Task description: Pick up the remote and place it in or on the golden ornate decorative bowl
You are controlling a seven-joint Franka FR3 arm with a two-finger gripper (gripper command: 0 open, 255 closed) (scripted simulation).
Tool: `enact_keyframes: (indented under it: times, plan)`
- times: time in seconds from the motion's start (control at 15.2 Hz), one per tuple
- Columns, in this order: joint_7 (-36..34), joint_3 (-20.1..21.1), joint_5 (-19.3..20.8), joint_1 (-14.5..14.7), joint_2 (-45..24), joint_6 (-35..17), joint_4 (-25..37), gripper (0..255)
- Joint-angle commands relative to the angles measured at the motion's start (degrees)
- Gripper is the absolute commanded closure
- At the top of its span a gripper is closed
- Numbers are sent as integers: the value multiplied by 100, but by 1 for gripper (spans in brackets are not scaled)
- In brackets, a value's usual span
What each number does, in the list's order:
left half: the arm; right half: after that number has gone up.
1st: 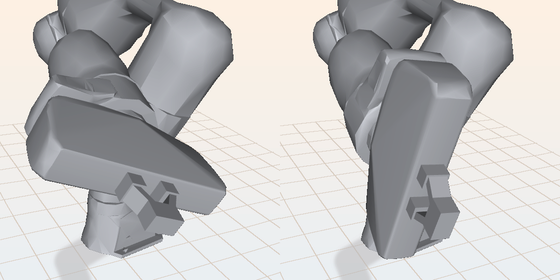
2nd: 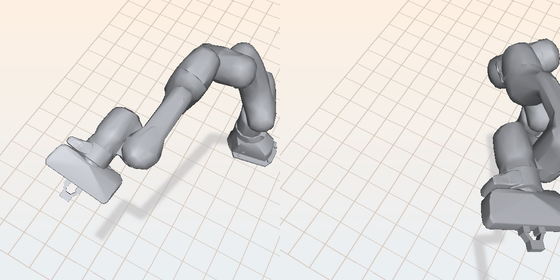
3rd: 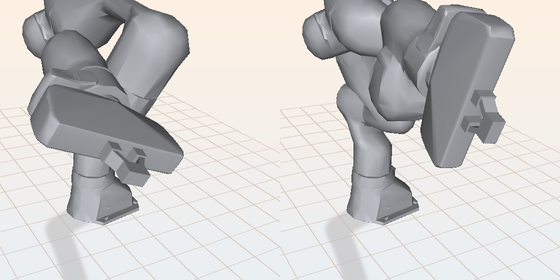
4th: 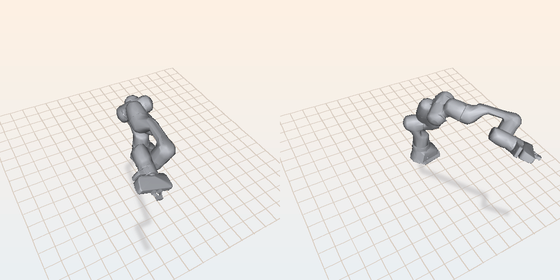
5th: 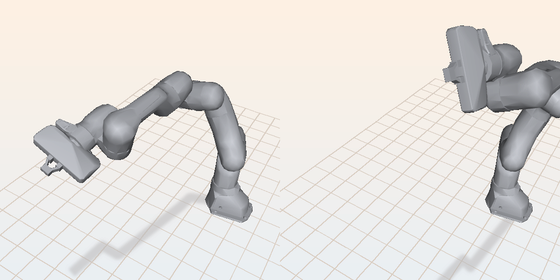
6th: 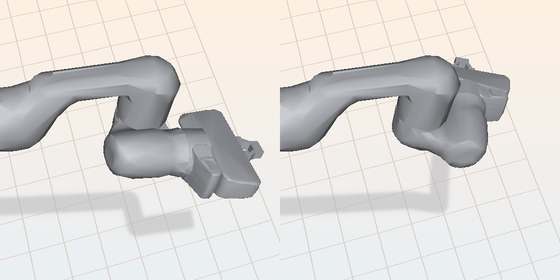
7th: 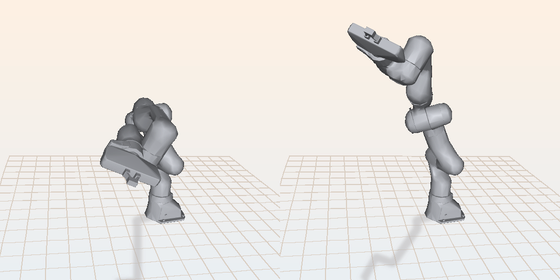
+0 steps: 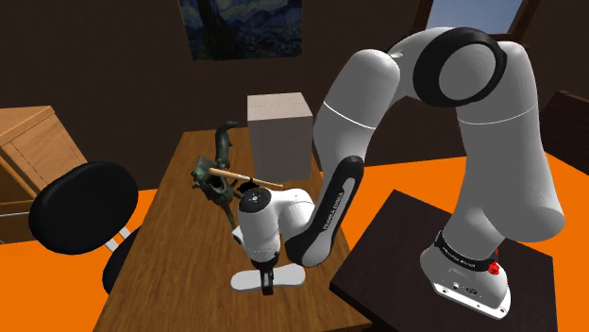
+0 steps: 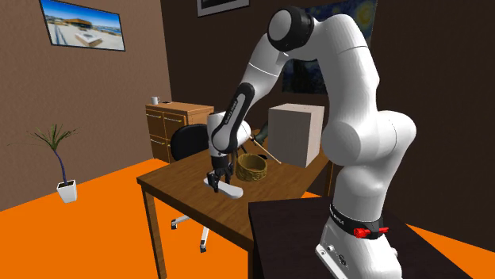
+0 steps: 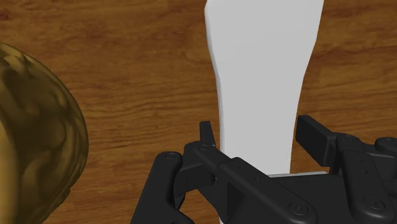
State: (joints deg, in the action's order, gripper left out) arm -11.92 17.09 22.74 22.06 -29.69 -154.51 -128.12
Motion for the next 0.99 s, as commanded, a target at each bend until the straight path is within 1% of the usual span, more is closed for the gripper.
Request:
enact_keyframes:
  times: [0.0,0.92]
  plan:
    - [71,90,-91,-74,165,102,-61,255]
    - [602,631,-821,-476,1182,909,-218,255]
